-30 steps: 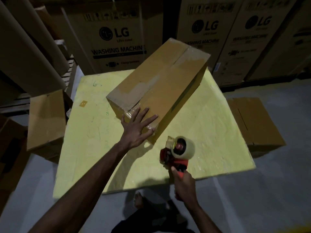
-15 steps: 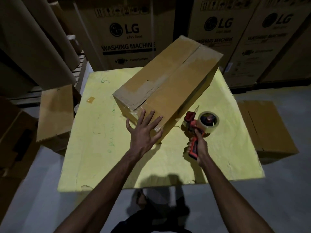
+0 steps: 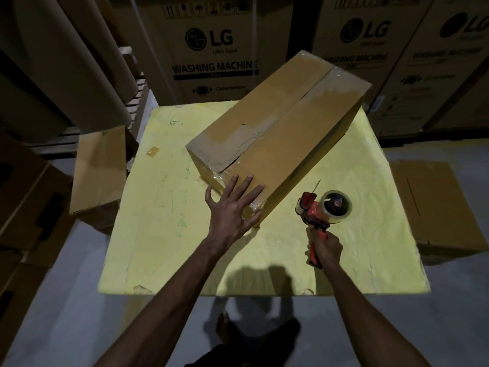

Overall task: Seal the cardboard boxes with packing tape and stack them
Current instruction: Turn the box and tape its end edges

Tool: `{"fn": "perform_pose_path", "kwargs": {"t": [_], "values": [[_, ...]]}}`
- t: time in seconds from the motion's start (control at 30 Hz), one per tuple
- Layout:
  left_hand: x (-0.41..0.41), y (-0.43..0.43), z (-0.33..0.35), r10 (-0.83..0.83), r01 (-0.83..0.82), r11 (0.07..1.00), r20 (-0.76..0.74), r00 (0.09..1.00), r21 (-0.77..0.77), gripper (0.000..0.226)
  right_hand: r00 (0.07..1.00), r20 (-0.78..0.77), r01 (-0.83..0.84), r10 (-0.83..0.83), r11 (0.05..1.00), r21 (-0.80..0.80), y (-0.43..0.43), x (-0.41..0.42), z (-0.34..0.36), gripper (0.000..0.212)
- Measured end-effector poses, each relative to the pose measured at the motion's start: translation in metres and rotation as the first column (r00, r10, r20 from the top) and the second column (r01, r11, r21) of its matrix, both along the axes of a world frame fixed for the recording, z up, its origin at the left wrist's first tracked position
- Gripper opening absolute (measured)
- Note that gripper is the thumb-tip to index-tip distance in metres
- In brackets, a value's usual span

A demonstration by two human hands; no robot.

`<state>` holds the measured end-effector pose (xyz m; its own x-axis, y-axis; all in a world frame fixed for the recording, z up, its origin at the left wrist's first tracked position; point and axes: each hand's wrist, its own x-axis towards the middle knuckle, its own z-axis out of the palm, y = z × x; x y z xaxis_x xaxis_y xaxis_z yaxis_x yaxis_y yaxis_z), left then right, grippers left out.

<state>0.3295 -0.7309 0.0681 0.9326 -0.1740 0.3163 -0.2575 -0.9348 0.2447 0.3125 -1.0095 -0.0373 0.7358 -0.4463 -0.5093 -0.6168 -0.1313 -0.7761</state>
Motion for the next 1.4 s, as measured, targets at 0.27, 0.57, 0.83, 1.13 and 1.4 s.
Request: {"fn": "perform_pose_path", "kwargs": {"t": [0.27,0.57,0.83,1.13,1.4], "values": [[0.004,-0.004,-0.005,-0.018,0.019,0.998,-0.019,1.000,0.052,0.089,0.998,0.054,0.015,0.011,0.888,-0.459,0.005,-0.024,0.014,0.043],[0.011,0.020,-0.003,-0.186,0.187,0.979,-0.019,0.982,0.083,0.101,0.520,0.564,-0.008,0.641,0.664,-0.748,0.099,-0.008,0.109,0.043],[0.061,0.103,0.013,-0.088,0.086,0.960,0.004,0.996,-0.265,0.052,0.421,0.501,-0.122,0.756,0.594,-0.795,0.135,0.009,0.095,0.051],[0.132,0.156,0.056,-0.518,0.516,0.855,0.045,0.854,0.049,0.030,0.547,0.594,0.142,0.590,0.633,-0.761,0.148,0.022,0.105,0.031],[0.140,0.134,0.062,-0.647,0.631,0.755,-0.049,0.761,-0.180,0.027,0.645,0.393,-0.028,0.655,0.534,-0.845,0.171,0.046,0.138,0.030]]}}
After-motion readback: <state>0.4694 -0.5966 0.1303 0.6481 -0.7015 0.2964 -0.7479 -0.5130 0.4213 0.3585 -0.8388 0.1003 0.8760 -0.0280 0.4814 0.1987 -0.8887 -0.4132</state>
